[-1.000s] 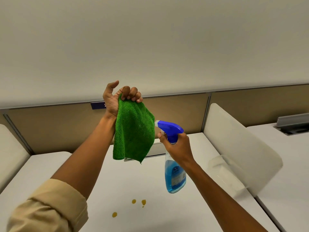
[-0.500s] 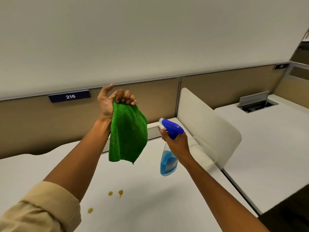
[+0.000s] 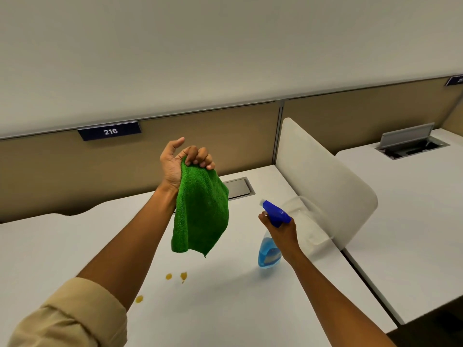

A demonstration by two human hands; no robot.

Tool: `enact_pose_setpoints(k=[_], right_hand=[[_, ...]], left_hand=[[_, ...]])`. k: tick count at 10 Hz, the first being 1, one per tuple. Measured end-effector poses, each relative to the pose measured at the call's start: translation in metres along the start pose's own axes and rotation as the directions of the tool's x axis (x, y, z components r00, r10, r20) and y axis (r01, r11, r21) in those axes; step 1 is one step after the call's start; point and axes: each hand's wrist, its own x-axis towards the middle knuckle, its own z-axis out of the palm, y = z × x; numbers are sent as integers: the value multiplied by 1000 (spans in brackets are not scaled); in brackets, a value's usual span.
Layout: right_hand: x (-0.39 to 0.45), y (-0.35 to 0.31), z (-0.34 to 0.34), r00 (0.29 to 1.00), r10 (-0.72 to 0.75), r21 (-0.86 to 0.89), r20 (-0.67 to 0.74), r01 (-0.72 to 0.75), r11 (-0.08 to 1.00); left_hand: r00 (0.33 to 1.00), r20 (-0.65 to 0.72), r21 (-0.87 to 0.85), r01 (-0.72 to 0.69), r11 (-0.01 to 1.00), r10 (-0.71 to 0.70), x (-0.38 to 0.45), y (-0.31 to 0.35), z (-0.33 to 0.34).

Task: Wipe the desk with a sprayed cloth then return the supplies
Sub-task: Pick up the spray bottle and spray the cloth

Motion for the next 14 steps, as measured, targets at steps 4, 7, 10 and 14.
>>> enact_pose_setpoints(k=[4,7,10,14], right_hand=[[11,33,2,984,169,156,59,-176,972],[8,26,1,981,177,147,82,-187,971],[-9,25,-4,989,148,-112,31,-143,983],[-80,-29,14,908,-33,-146,-417,-32,989]], left_hand=[[996,-89,28,1,1000,1,1,-12,-14],[993,-121,20,-10,1000,12,-3,-17,-14],[997,-78,-20,-11,1000,10,-23,-9,-14],[1000,13,-57,14,998,-13,-69,28,-21]])
